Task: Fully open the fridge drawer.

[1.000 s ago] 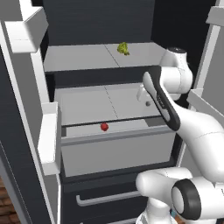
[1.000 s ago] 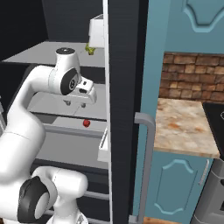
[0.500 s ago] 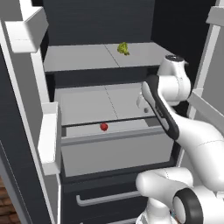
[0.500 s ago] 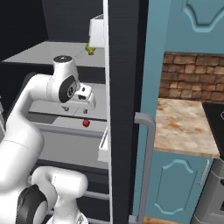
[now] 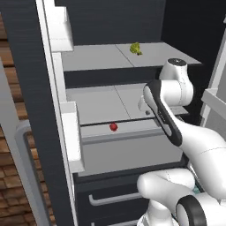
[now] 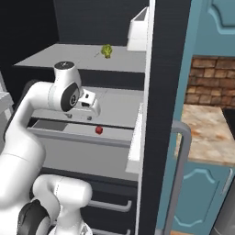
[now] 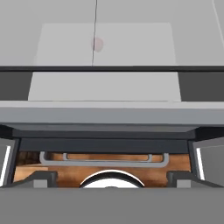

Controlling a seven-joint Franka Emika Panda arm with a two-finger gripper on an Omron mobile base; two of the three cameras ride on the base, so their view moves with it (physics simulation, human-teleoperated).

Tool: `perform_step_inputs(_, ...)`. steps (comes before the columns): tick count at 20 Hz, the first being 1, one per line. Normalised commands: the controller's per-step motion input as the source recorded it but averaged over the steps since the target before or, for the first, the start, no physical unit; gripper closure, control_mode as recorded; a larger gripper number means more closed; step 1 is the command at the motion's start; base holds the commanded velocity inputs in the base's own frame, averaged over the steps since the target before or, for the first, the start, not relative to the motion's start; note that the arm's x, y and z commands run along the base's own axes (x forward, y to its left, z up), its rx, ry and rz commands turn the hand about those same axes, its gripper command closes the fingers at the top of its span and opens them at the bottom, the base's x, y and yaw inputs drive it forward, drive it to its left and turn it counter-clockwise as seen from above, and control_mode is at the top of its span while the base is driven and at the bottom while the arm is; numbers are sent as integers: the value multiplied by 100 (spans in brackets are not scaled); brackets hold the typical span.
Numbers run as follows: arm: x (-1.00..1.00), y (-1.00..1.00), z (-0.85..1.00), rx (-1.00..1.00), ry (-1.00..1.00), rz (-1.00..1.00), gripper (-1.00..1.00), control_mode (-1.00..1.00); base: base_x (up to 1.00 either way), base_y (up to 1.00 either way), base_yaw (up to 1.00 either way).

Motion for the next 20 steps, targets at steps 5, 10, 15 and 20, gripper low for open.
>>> perform_step_inputs(5,0,0,0,0,0,0,-100,100,-9,25,0)
perform_step_inputs(10,0,0,0,0,0,0,-100,100,-34,0,0)
perform_step_inputs(15,0,0,0,0,0,0,-100,100,-36,0,0)
perform_step_inputs(20,-9,0,-2,0,0,0,-100,-100,-20,0,0)
